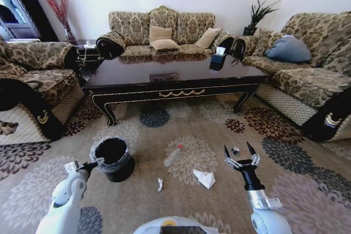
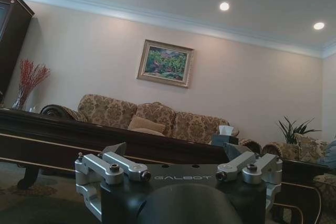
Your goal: Move to the front of the table and pick up the trash from the floor, then place it into the trash bin.
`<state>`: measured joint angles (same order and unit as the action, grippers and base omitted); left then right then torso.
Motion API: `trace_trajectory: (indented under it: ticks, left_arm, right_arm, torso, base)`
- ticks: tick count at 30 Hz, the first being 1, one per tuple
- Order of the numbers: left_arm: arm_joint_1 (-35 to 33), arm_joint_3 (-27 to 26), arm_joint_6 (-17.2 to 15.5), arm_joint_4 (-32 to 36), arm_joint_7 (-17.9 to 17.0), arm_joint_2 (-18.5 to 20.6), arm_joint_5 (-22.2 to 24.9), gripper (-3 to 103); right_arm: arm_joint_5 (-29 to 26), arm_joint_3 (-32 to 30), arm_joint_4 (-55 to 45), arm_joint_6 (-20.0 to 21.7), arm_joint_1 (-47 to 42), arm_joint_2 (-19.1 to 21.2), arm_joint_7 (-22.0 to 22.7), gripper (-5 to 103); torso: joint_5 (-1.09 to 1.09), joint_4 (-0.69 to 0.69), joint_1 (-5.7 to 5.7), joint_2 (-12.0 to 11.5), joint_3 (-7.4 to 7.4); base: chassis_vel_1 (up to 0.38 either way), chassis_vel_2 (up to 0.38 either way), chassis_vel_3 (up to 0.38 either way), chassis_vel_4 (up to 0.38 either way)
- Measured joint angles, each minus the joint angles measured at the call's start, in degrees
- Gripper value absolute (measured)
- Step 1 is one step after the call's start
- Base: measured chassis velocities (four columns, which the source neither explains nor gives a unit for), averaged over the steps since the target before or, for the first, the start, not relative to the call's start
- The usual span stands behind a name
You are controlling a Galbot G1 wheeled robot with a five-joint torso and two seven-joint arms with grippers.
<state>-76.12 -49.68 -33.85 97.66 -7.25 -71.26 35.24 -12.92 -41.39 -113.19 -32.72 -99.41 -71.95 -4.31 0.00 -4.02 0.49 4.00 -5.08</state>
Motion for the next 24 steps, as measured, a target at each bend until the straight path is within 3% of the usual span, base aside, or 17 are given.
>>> trace_trajectory:
  ticks: [4,6,7,9,11,12,14,16,19,21,23,24]
  left_arm:
    - [0.45,0.16,0.54,-1.24,0.30,-0.15,-0.31,101]
    - [0.69,0.22,1.18,-1.83,0.52,-0.17,-0.92,96]
    - [0.91,0.32,1.72,-2.20,0.63,-0.17,-1.33,86]
    - [1.01,0.35,1.90,-2.33,0.64,-0.17,-1.43,86]
    - [1.10,0.41,2.10,-2.42,0.68,-0.15,-1.54,76]
    - [1.12,0.44,2.17,-2.43,0.69,-0.13,-1.57,76]
    - [1.13,0.47,2.24,-2.46,0.74,-0.10,-1.69,59]
    - [1.13,0.47,2.25,-2.51,0.71,-0.08,-1.76,59]
    - [1.13,0.48,2.28,-2.83,0.52,0.02,-2.09,43]
    - [1.11,0.48,2.28,-2.91,0.45,0.04,-2.20,43]
    - [0.88,0.46,2.25,-3.03,0.35,0.12,-2.68,27]
    - [0.81,0.42,2.25,-3.03,0.25,0.16,-2.80,27]
  right_arm:
    - [0.14,0.02,0.02,0.00,-0.06,0.04,0.00,100]
    - [0.14,0.00,0.03,0.00,-0.10,0.12,0.00,100]
    - [0.14,-0.05,0.05,0.00,-0.13,0.20,0.00,100]
    - [0.14,-0.07,0.08,0.00,-0.14,0.22,0.00,100]
    - [0.14,-0.08,0.21,0.00,-0.14,0.25,0.00,100]
    - [0.14,-0.08,0.29,0.00,-0.13,0.26,0.00,100]
    - [0.14,-0.04,0.45,0.00,-0.06,0.27,0.00,100]
    - [0.15,-0.02,0.50,0.00,-0.03,0.28,0.00,100]
    - [0.14,0.07,0.70,0.00,0.02,0.33,0.01,100]
    - [0.14,0.07,0.76,-0.01,0.05,0.35,0.01,100]
    - [0.14,0.09,1.05,-0.01,0.23,0.42,0.06,100]
    - [0.15,0.09,1.13,-0.01,0.28,0.43,0.10,100]
  torso:
    - [0.00,0.01,0.00,0.00,0.00]
    - [0.00,0.01,0.00,0.00,0.00]
    - [0.00,0.01,0.00,0.00,0.00]
    - [0.00,0.00,0.00,0.00,0.00]
    - [0.00,0.00,0.00,0.00,0.00]
    - [0.00,0.00,0.00,0.00,0.00]
    - [0.00,0.00,0.00,0.00,0.00]
    - [0.00,0.00,0.00,0.00,0.00]
    - [0.00,0.00,-0.01,0.00,0.00]
    - [0.00,0.00,0.00,0.00,0.00]
    - [0.00,0.01,0.00,0.00,0.00]
    - [0.00,0.01,0.00,0.00,0.00]
  base:
    - [0.000,0.000,0.000,0.000]
    - [0.000,0.000,0.000,0.000]
    - [0.000,0.000,0.000,0.000]
    - [0.000,0.000,0.000,0.000]
    - [0.000,0.000,0.000,0.000]
    - [0.000,0.000,0.000,0.000]
    - [0.000,0.000,0.000,0.000]
    - [0.000,0.000,0.000,0.000]
    - [0.000,0.000,0.000,0.000]
    - [0.000,0.000,0.000,0.000]
    - [0.000,0.000,0.000,0.000]
    - [0.000,0.000,0.000,0.000]
